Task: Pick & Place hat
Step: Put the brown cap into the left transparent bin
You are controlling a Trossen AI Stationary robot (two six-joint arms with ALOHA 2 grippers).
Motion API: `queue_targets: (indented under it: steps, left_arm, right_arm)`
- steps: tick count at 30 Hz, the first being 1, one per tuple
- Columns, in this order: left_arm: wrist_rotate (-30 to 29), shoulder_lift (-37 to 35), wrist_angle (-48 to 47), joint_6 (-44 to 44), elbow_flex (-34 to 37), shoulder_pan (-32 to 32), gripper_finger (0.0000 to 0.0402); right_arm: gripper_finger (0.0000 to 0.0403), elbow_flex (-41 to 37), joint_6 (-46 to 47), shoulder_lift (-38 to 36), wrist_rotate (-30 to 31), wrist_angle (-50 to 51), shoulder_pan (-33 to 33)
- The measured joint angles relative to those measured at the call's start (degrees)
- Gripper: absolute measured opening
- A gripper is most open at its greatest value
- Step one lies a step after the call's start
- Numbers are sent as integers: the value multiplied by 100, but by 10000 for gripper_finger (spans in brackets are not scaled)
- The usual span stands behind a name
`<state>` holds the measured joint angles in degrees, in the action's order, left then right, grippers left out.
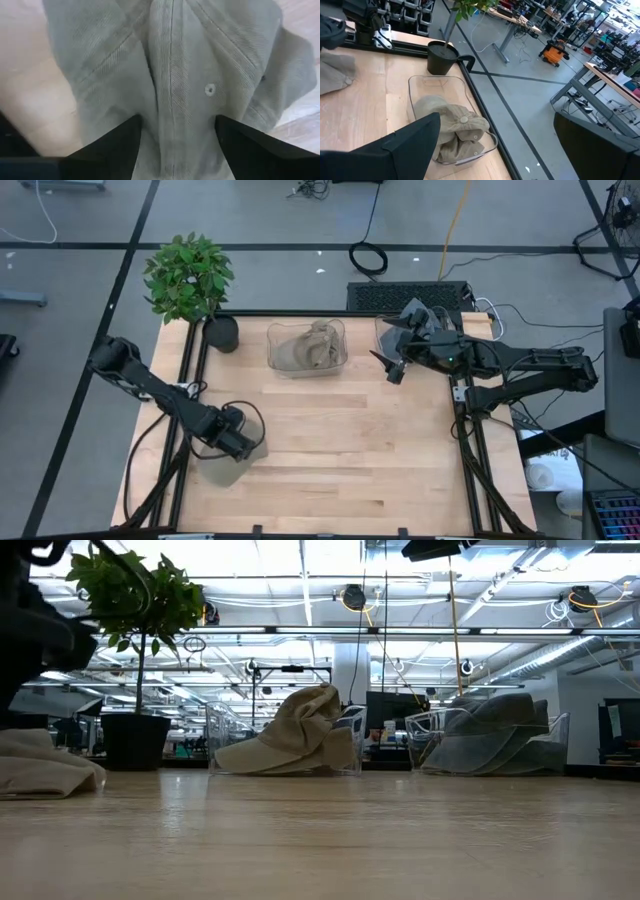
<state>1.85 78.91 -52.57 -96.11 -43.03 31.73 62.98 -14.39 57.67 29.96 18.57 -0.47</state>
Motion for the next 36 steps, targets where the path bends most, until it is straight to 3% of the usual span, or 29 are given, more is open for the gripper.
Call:
queue_targets:
  steps: [7,14,17,23,36]
  left_arm:
    - [7,-4,900,18,585,1,236]
    - [163,-24,963,187,853,0,190]
    - [203,-23,963,500,819,-35,147]
    - [224,-3,936,1306,609,-224,20]
    - [-78,0,749,2349,173,-731,9]
  right_arm:
    - [380,0,0,0,-1,-33,0]
    - [380,0,0,0,1,-33,1]
    - [380,0,0,0,-1,-31,2]
    - [380,0,7,0,0,-31,4]
    - [380,0,13,0,1,-31,4]
